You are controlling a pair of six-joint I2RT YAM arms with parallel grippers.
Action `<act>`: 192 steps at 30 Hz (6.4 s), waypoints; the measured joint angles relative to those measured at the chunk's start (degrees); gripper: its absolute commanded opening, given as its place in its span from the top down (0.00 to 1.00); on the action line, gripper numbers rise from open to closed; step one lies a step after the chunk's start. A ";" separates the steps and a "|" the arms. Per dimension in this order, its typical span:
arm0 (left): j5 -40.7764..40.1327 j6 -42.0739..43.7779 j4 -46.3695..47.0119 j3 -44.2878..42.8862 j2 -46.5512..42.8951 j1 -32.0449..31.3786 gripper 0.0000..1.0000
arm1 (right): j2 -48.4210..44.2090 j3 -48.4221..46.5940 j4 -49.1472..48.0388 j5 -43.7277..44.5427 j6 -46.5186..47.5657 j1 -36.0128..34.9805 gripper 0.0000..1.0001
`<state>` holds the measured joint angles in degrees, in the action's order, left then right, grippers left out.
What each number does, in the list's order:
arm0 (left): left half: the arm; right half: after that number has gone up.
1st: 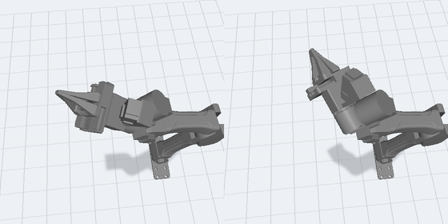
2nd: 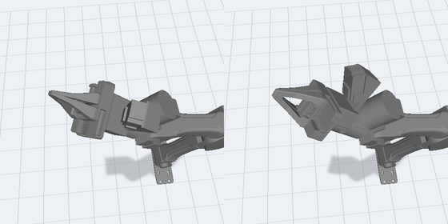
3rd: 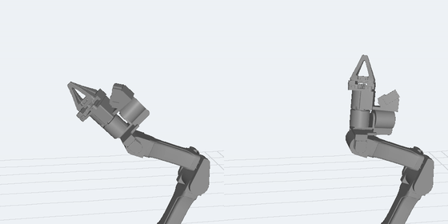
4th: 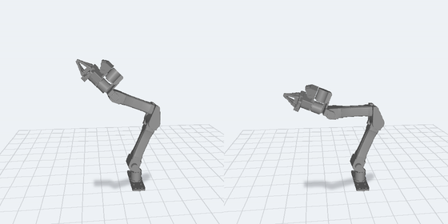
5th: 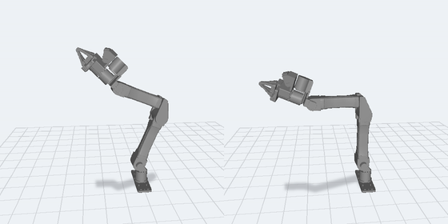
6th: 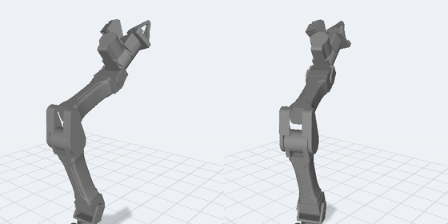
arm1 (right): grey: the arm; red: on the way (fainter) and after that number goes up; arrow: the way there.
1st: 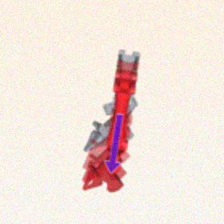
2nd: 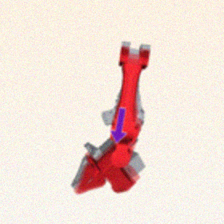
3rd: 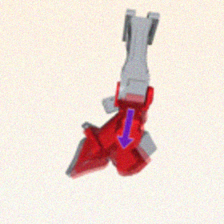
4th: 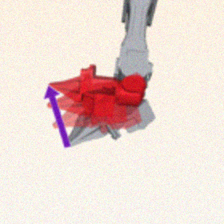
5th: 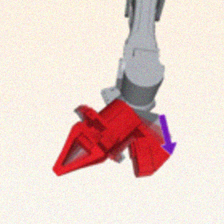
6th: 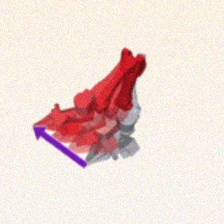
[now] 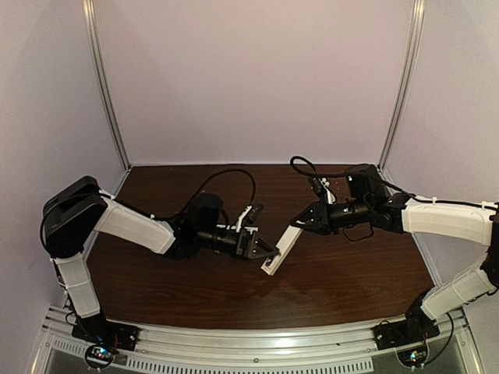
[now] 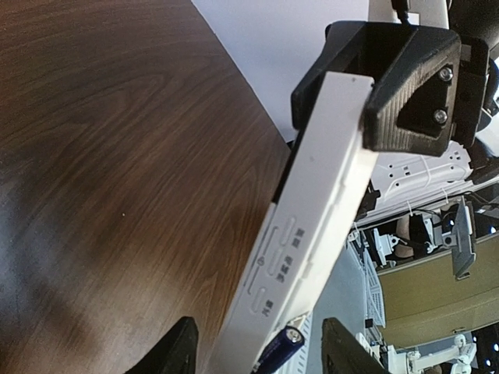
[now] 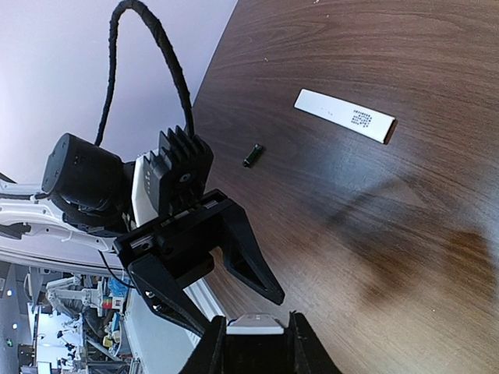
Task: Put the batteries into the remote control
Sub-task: Load the battery into the battery compartment, then press the battery in the battery compartment, then pass from the right arm to the left, then pass from the left arm to the right, then remove the battery at the center of the board.
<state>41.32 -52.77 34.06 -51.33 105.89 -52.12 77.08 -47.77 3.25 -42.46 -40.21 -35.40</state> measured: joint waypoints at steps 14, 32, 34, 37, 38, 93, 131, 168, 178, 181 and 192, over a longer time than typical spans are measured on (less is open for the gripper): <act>1.31 -3.65 4.33 0.00 0.57 0.20 0.52 | 0.00 0.00 0.07 0.04 1.05 0.00 1.00; 2.10 -4.61 5.81 0.15 1.75 0.66 0.71 | -0.90 0.00 0.04 0.48 0.85 0.00 1.00; 2.38 -4.59 6.23 0.26 1.79 0.72 0.71 | -0.92 0.00 0.07 0.48 0.81 0.00 1.00; 2.54 -4.48 6.38 0.35 1.81 0.76 0.72 | -0.92 0.00 0.11 0.48 0.61 0.04 1.00; 2.51 -4.39 6.40 0.35 1.84 0.76 0.72 | -0.96 0.00 0.09 0.44 0.42 0.09 1.00; -8.37 28.68 -23.96 -3.67 -11.85 2.12 0.09 | -4.11 3.61 -8.20 -1.79 -2.67 1.88 1.00; -40.35 39.45 -42.23 -16.87 -6.75 -11.10 0.78 | -2.75 4.81 -13.31 1.84 -10.23 1.49 0.57; -42.80 39.19 -47.36 -13.86 -13.68 -6.64 0.16 | 0.92 7.39 -19.15 0.74 -13.22 1.57 1.00; -43.65 33.05 -62.82 -10.38 -20.48 12.39 0.41 | -0.42 9.57 -19.15 0.61 -10.45 3.93 1.00; -44.33 31.98 -67.63 -10.25 -16.55 13.46 0.44 | -0.63 10.38 -19.98 -0.22 -9.88 4.09 1.00; -44.50 31.36 -73.00 -9.22 -8.41 14.47 0.54 | -2.32 12.57 -23.76 -3.23 -7.72 4.28 1.00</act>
<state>-3.18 -21.41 -38.94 -60.55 97.47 -37.65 74.76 -35.20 -20.51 -45.69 -47.92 -31.11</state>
